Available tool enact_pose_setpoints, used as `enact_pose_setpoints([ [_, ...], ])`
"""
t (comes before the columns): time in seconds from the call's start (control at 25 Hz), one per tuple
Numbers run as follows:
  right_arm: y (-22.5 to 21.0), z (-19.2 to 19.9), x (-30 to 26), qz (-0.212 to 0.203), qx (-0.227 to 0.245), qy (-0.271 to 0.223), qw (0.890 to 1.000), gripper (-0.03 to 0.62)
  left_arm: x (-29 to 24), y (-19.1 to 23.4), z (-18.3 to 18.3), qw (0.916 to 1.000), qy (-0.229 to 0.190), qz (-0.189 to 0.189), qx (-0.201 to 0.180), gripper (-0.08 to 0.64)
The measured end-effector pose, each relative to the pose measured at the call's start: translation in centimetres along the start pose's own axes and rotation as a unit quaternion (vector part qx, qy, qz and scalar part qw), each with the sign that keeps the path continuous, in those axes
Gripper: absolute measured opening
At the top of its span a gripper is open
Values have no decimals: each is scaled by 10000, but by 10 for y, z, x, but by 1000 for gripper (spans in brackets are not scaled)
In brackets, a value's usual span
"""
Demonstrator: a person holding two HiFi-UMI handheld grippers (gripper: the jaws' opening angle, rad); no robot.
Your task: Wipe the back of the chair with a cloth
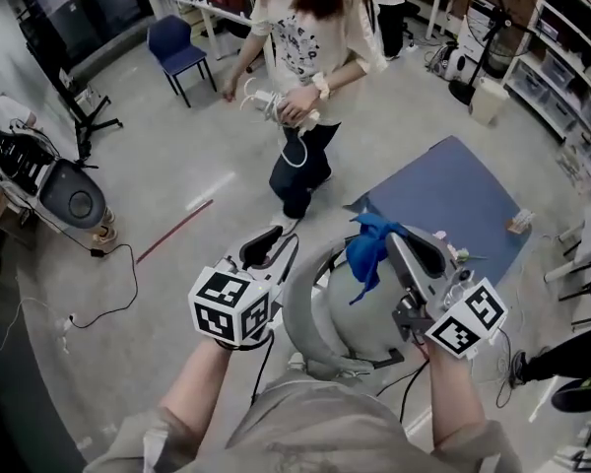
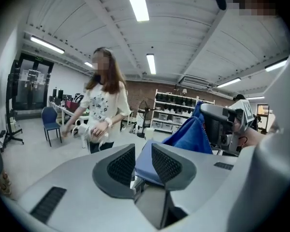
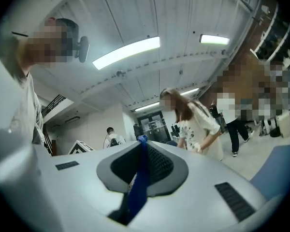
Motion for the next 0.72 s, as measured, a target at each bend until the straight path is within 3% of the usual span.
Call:
enact_pose_setpoints([
  [0.28,13,-43,12,165,771,-314,9964,48,4,-16,-41,9973,-578,182,-420,119],
  [0.52,15,-67,28,423,1415,-307,9886,48,5,-33,-70,9869,-1119,246,-1136,98],
  [0.72,12,-67,41,658,1395,-383,9873,48,4,-41,-74,9801,-1352,341,-1413,87],
])
Point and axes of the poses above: the fingertips, and each gripper's own axes: x backward along the fingers, y to its left, z out of its underside, the point moved 4 cm from there along x, backward along the fingers, and after that the axes turned 13 degrees about -y, right-handed, at the moved point
